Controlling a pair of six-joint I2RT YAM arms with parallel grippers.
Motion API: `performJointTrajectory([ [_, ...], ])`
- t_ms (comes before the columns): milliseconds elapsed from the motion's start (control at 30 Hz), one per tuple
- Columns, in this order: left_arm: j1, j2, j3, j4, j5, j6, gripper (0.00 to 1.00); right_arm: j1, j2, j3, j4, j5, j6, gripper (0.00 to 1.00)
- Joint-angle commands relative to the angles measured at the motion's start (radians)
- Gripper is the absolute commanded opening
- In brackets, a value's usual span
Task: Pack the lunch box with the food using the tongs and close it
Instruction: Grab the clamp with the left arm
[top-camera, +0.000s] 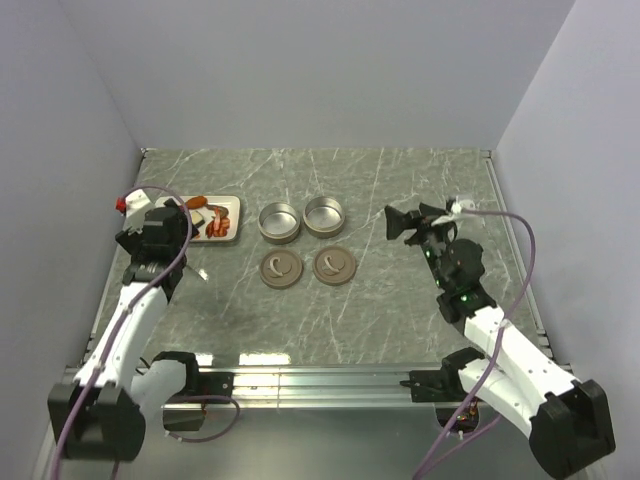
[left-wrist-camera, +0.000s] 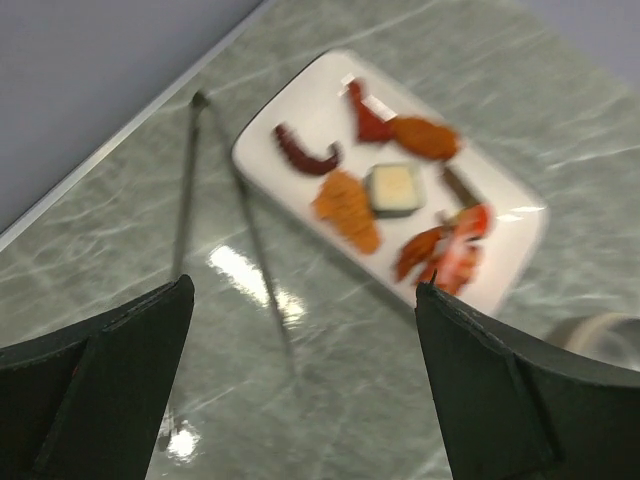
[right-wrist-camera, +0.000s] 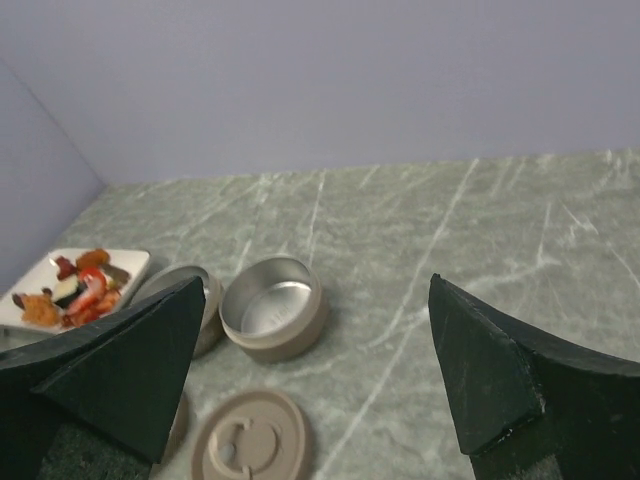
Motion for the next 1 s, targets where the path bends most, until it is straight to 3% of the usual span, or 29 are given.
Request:
performJointTrajectory([
  [0,0.058,0.103,0.047,-0.058,-0.005,-0.023,1.00,-0.026,0.082,0.152,-0.044,-0.048,0.023,1.00],
  [133,0.136,0.193,0.053,-0.037,0.055,-0.049,0.99,-0.081,0.273,0.328,-0.047,-0.149,0.072,1.00],
  [367,0.136,0.242,0.029,0.017,0.047,-0.083,0.99,-0.181,0.496,0.557,-0.053,-0.232,0.141,1.00],
  [600,0.188,0.249,-0.051,0.110,0.073,-0.104,0.99,-0.265,0.694,0.736,-0.016,-0.421,0.173,1.00],
  [800,0.230,0.272,-0.082,0.149,0.122,-0.097,0.97,-0.316,0.774,0.766,0.059,-0.536,0.207,1.00],
  [967,0.288,0.340,-0.108,0.215,0.268,-0.066,0.94,-0.323,0.782,0.753,0.111,-0.557,0.212,1.00],
])
